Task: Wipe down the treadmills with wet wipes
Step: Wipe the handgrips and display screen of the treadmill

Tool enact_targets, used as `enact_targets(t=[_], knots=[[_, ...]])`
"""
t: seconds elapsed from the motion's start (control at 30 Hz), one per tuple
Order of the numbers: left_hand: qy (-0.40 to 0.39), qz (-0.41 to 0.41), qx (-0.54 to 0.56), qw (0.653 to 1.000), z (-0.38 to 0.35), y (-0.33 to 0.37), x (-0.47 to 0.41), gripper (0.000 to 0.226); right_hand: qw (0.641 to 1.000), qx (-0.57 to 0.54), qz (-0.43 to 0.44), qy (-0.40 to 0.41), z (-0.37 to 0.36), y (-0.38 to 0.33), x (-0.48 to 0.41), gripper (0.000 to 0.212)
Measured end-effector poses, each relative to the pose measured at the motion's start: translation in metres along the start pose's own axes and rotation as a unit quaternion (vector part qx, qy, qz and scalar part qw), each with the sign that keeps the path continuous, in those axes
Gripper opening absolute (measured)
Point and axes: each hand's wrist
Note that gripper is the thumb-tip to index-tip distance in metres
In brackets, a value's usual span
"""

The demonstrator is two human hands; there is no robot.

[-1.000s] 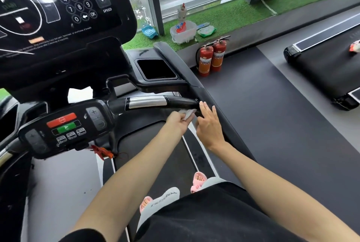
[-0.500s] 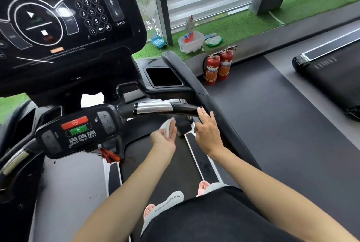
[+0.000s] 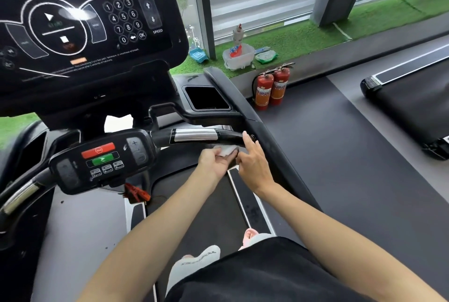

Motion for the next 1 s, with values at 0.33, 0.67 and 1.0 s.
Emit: enact_targets(t=[0.33, 0.67, 1.0], knots=[[0.019, -0.063, 0.03, 0.997, 0.04, 0.059, 0.037, 0.039, 1.0, -0.004, 0.029, 0.005, -0.011, -0.074, -0.006, 0.021], [-0.155, -0.219, -0.169, 0.948, 0.055, 0.127, 0.091, 0.031, 1.0, 0.022, 0.003, 0.003, -0.021, -0.135, -0.009, 0.017], [-0.072, -0.494, -0.854, 0.145, 0.072, 0.137, 0.046, 0.019, 0.995, 0.076, -0.005, -0.058, 0.004, -0.138, -0.027, 0.025]])
Point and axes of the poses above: each hand's wrist, its own x-axis away from the middle knuckle, its own z-axis out of the back of the hand, y = z × x, and after that the axes turned 7 degrees about -z, right-handed
